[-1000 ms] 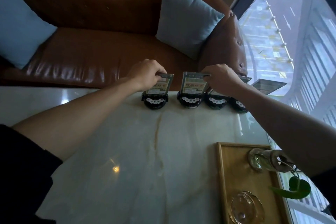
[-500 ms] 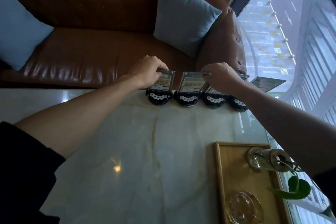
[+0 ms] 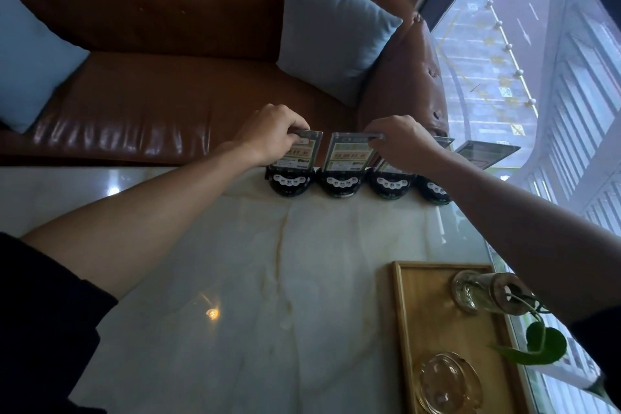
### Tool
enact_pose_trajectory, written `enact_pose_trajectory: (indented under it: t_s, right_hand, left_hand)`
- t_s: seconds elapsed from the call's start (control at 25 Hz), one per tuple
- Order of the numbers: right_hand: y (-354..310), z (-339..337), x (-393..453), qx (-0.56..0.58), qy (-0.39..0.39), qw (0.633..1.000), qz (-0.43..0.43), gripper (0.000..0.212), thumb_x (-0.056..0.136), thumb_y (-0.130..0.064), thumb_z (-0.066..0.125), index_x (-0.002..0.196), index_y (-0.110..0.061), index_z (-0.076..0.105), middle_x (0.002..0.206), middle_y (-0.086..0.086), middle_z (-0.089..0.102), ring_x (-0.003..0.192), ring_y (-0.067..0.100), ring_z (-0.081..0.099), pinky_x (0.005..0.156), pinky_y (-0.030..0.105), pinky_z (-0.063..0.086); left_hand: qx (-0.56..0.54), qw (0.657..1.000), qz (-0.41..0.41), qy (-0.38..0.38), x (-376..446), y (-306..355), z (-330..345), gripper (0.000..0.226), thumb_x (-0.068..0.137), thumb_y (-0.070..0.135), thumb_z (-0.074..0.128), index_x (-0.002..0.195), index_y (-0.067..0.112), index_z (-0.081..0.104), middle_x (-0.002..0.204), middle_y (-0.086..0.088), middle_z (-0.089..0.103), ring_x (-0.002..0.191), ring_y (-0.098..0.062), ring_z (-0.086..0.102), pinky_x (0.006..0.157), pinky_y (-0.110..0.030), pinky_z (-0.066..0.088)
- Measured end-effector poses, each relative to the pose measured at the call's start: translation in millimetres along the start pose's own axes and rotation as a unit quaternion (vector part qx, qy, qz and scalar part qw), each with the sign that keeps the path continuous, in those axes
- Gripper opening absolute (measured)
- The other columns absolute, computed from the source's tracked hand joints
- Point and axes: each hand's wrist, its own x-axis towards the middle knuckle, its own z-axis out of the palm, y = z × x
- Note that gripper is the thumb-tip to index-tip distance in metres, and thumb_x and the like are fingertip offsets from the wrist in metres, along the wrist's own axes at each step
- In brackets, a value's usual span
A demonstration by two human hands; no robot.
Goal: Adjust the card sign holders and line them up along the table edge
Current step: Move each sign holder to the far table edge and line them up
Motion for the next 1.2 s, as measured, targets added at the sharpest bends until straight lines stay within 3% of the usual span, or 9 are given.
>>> enact_pose_trajectory:
  t_s: [0.12, 0.28, 0.44, 0.56, 0.68, 0.92, 1.2]
  right_hand:
    - [-1, 0, -1, 0.004, -0.004, 1.0, 0.003, 0.028, 0.089, -0.012, 0.053, 0.105, -0.021, 0.074, 0.094, 0.011, 0.071, 0.078, 0.029, 0.058, 0.069, 0.036, 0.053]
    - [-3, -1, -2, 0.004, -0.001, 1.0, -0.002, 0.028, 0.089, -0.012, 0.053, 0.106, -0.02, 0.074, 0.096, 0.013, 0.072, 0.083, 0.034, 0.062, 0.072, 0.039, 0.055]
    - [-3, -1, -1, 0.0, -0.003, 1.0, 0.002, 0.026, 0.09, -0.013, 0.053, 0.105, -0.02, 0.074, 0.096, 0.014, 0.071, 0.084, 0.037, 0.063, 0.072, 0.038, 0.054]
    - [-2, 0, 0, -0.002, -0.006, 1.0, 0.007, 0.026, 0.09, -0.014, 0.053, 0.105, -0.021, 0.073, 0.096, 0.014, 0.071, 0.084, 0.036, 0.063, 0.071, 0.039, 0.055]
    - [-3, 0, 0, -0.001, -0.007, 1.0, 0.01, 0.027, 0.088, -0.014, 0.053, 0.104, -0.023, 0.074, 0.095, 0.013, 0.072, 0.083, 0.036, 0.063, 0.071, 0.041, 0.056]
    - [-2, 0, -1, 0.003, -0.004, 1.0, 0.007, 0.026, 0.088, -0.014, 0.054, 0.103, -0.022, 0.074, 0.094, 0.011, 0.071, 0.081, 0.034, 0.062, 0.069, 0.038, 0.054]
    - [-2, 1, 0, 0.003, -0.004, 1.0, 0.008, 0.027, 0.088, -0.013, 0.053, 0.103, -0.023, 0.074, 0.092, 0.009, 0.07, 0.079, 0.031, 0.06, 0.068, 0.036, 0.054]
  left_hand:
    - [-0.027, 0.999, -0.005, 0.021, -2, -5, 2, 0.016, 0.086, 0.021, 0.072, 0.099, 0.029, 0.078, 0.096, 0.005, 0.078, 0.09, -0.016, 0.069, 0.073, -0.027, 0.047]
    - [-0.065, 0.998, -0.001, 0.017, -5, -7, 5, 0.018, 0.086, 0.02, 0.072, 0.101, 0.028, 0.078, 0.098, 0.006, 0.078, 0.091, -0.012, 0.069, 0.077, -0.023, 0.048]
    - [-0.076, 0.997, 0.001, 0.019, -4, -10, 5, 0.019, 0.085, 0.019, 0.074, 0.102, 0.027, 0.078, 0.101, 0.007, 0.078, 0.09, -0.005, 0.066, 0.07, -0.003, 0.038]
    - [-0.08, 0.997, 0.013, 0.012, -5, -11, 4, 0.02, 0.085, 0.017, 0.074, 0.103, 0.025, 0.078, 0.101, 0.005, 0.078, 0.091, -0.006, 0.068, 0.07, -0.005, 0.039]
    - [-0.087, 0.996, 0.02, 0.01, -5, -12, 4, 0.02, 0.085, 0.016, 0.074, 0.103, 0.024, 0.078, 0.1, 0.005, 0.078, 0.087, -0.002, 0.065, 0.067, 0.002, 0.036]
    - [-0.089, 0.996, 0.03, 0.006, -5, -18, 3, 0.019, 0.084, 0.019, 0.075, 0.102, 0.025, 0.078, 0.099, 0.005, 0.078, 0.086, 0.002, 0.063, 0.069, 0.001, 0.041]
    - [-0.074, 0.996, 0.036, 0.033, -7, -16, 9, 0.021, 0.086, 0.016, 0.071, 0.102, 0.028, 0.076, 0.095, 0.006, 0.078, 0.086, -0.009, 0.068, 0.072, -0.024, 0.05]
